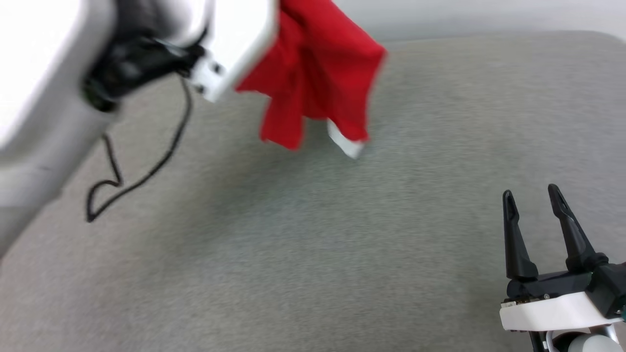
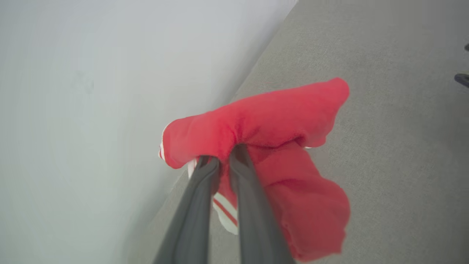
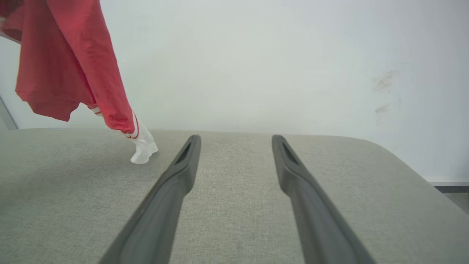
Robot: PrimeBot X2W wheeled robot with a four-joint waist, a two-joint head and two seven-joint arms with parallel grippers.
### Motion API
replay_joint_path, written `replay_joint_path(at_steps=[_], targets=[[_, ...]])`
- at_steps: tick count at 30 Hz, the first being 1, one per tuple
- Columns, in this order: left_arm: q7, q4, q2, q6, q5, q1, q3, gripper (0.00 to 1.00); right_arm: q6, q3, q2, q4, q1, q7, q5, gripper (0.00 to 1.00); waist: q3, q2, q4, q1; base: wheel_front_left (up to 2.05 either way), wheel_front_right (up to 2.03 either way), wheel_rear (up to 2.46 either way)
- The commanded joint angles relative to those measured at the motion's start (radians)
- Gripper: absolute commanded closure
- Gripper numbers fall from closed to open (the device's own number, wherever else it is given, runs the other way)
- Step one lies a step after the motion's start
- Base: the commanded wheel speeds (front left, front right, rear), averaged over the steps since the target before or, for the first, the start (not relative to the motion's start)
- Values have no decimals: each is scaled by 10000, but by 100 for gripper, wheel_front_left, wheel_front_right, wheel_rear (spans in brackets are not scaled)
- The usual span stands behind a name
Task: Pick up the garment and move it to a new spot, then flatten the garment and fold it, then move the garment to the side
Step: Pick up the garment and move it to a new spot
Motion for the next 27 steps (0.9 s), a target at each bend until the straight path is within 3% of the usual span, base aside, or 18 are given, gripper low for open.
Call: replay_joint_path(at_steps=[1,11,20,27], targets=[[-173,20,-162,12,-87,-173,-255,100,-7,-15,33,1,135,-24,6,0,-255,0,-575,1,0,0,0],[-1294,305,-1118,12,-639,888,-2048,100,-7,46,31,-145,-107,-23,94,0,408,0,-1026,1,0,0,0],[-2063,1282,-728,12,-655,2434,-3813,100,-7,249,30,-242,-543,-23,135,0,1403,0,-1063,1,0,0,0],[-2104,1556,-747,10,-583,3628,-4249,100,-7,234,30,-209,-765,-23,100,0,1737,0,-1016,1,0,0,0]])
